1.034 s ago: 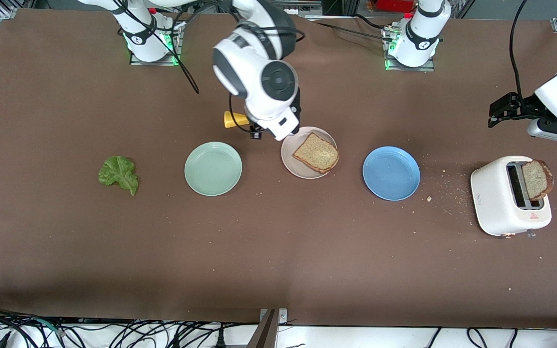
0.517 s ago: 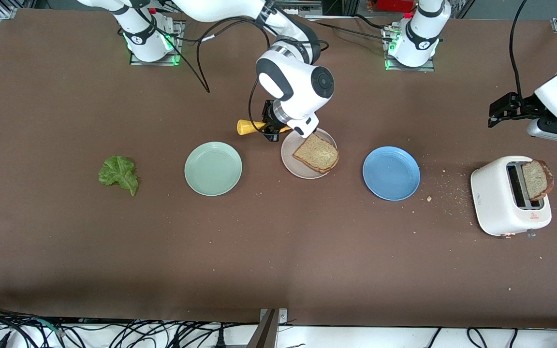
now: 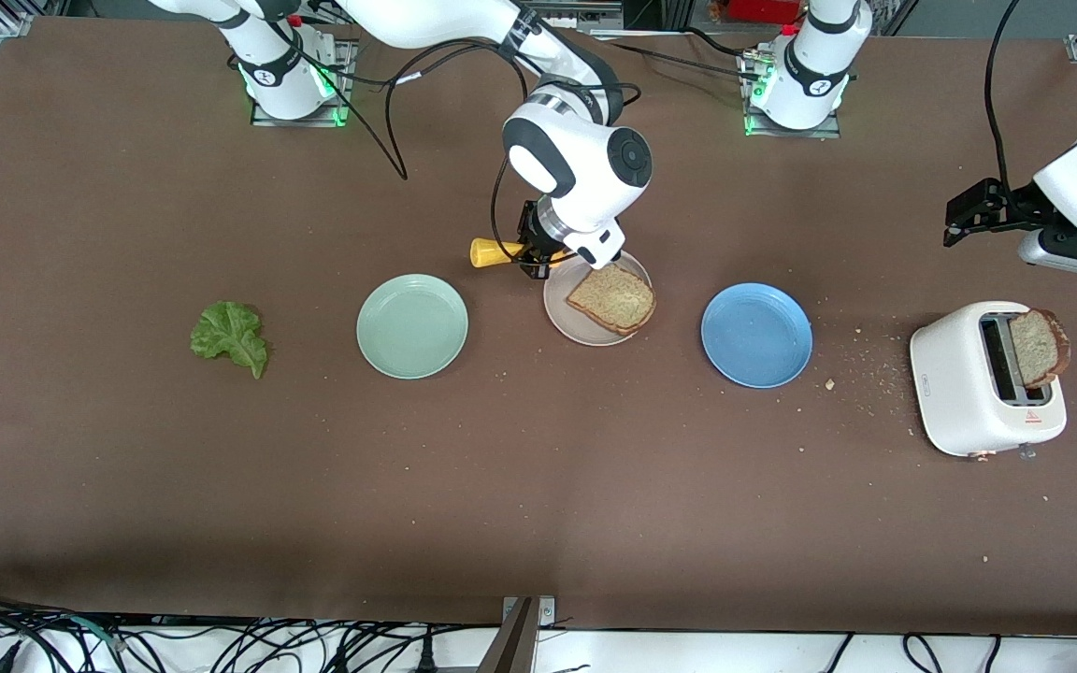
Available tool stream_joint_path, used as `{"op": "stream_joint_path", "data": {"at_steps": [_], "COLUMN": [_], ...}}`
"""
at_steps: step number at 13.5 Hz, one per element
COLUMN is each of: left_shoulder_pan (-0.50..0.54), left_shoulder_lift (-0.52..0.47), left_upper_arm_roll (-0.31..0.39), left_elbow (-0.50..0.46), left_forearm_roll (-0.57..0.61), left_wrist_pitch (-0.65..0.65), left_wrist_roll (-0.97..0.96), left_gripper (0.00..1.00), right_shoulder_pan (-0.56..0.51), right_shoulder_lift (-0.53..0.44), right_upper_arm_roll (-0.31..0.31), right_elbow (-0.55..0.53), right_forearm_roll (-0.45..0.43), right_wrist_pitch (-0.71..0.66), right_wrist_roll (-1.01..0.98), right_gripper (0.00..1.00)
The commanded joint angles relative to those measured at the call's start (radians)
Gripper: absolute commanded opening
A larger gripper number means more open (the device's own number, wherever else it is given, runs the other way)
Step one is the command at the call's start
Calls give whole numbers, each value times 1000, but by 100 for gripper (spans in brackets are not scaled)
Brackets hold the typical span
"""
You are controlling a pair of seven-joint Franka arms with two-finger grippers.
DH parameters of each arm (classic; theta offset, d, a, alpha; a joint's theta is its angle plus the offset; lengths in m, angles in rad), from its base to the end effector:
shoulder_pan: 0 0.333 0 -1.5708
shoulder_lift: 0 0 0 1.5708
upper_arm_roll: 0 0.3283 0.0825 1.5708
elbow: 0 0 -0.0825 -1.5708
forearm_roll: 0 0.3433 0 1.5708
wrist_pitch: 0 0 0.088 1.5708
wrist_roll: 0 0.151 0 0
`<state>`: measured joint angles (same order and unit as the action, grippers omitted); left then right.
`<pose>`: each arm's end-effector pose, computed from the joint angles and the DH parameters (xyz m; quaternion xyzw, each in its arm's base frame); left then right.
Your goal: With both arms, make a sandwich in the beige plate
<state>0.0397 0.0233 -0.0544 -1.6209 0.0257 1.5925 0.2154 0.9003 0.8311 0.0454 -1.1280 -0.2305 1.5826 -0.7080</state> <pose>0.5186 -0.0035 0.5611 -0.9929 0.1154 0.0269 0.0096 0.4288 0.5222 0.2699 0.6484 0.7321 -0.1734 0.1163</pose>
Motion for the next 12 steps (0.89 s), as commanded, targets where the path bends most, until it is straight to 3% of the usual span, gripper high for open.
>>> {"op": "stream_joint_path", "data": {"at_steps": [1, 4, 11, 12], "left_shoulder_pan": [-7, -7, -7, -7], "left_shoulder_lift": [10, 9, 9, 9], "left_upper_arm_roll": [7, 7, 7, 7], "left_elbow": [26, 26, 26, 26], "left_forearm_roll": [-13, -13, -13, -13], "left_wrist_pitch": [-20, -20, -22, -22], "left_wrist_roll": [-2, -2, -2, -2], "left_gripper": [100, 100, 100, 100], "right_shoulder_pan": [-17, -125, -527, -572], "right_shoulder_lift": [-7, -47, -79, -67], "right_upper_arm_roll": [-7, -2, -4, -4], "right_elbow": [37, 37, 31, 30], "right_forearm_roll": [61, 231, 947, 1017], "right_wrist_pitch": [-10, -7, -33, -58], "right_wrist_roll": [8, -45, -545, -608], "right_gripper": [0, 0, 0, 0]}}
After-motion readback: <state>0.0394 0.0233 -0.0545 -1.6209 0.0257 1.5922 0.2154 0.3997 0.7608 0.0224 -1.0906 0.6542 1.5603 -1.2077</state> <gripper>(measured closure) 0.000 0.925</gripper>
